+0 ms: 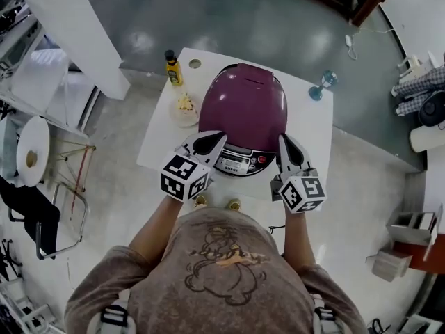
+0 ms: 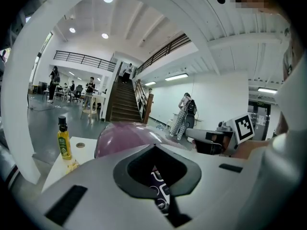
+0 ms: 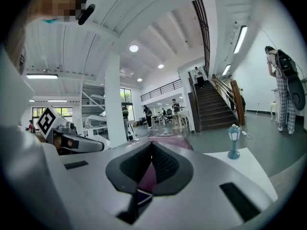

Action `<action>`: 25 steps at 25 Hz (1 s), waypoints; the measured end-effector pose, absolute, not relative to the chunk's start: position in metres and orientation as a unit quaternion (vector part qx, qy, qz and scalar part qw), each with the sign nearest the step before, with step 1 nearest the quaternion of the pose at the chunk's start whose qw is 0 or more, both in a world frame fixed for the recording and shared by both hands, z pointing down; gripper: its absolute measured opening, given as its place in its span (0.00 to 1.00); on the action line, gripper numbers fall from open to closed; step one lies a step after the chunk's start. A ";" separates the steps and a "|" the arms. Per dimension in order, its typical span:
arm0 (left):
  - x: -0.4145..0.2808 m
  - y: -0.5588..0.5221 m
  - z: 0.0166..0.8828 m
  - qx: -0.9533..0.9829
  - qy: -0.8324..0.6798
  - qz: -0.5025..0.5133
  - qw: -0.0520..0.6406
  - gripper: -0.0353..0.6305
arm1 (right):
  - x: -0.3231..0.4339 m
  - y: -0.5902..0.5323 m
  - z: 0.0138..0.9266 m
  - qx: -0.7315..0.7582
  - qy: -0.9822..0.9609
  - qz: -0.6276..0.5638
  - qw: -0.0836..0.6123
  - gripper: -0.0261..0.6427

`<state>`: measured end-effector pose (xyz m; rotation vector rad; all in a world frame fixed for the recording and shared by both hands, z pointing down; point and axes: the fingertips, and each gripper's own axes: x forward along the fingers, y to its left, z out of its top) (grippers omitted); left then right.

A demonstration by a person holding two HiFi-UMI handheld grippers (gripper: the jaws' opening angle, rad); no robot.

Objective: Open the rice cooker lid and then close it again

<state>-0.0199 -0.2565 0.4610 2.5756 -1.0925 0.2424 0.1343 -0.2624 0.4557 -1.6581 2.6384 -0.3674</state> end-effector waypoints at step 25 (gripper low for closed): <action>-0.006 -0.244 0.488 0.894 -0.362 0.175 0.199 0.08 | 0.133 -0.279 0.474 -0.490 0.861 -0.140 -0.013 0.04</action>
